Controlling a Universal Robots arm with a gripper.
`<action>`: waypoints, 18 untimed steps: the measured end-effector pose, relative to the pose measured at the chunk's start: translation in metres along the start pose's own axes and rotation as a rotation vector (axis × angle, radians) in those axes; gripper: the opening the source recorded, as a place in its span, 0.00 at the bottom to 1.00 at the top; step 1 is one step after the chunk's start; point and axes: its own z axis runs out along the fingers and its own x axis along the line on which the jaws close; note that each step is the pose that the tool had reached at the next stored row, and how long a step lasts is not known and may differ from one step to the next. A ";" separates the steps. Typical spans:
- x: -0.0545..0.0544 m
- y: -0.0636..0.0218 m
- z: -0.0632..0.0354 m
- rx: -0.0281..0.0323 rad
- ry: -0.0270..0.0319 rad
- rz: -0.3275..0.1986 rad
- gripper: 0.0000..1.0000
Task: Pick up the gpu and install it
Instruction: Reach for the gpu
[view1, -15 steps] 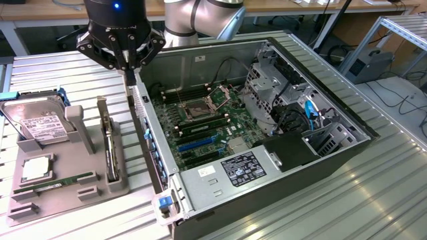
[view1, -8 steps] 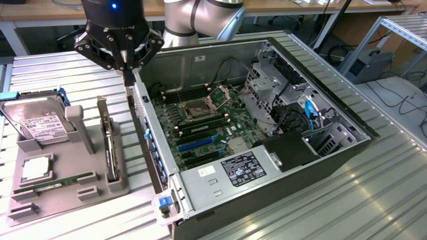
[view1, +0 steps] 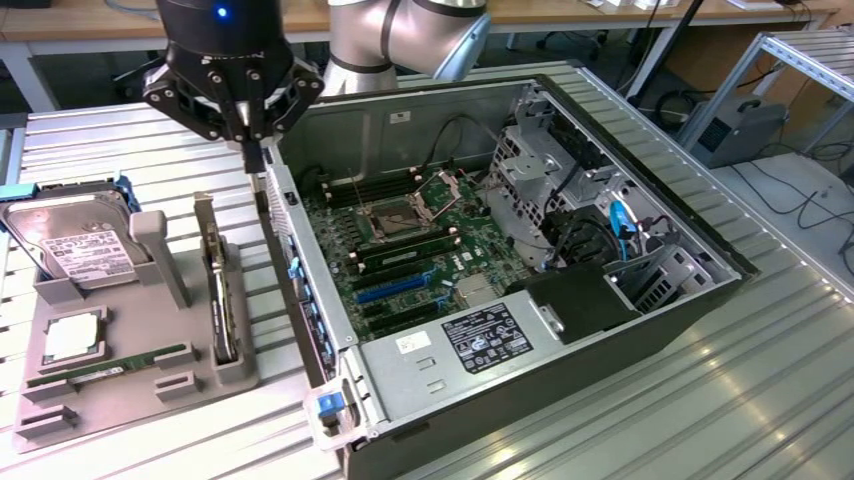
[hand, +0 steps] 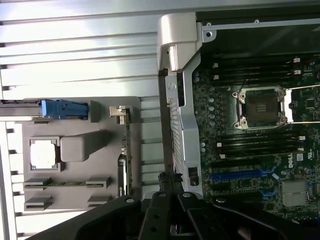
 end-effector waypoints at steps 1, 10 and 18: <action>0.000 0.0000 0.0000 0.0000 0.0000 0.000 0.11; 0.004 -0.0003 0.0000 0.0000 0.0000 0.000 0.11; 0.008 -0.0006 0.0001 0.0000 0.0000 0.000 0.11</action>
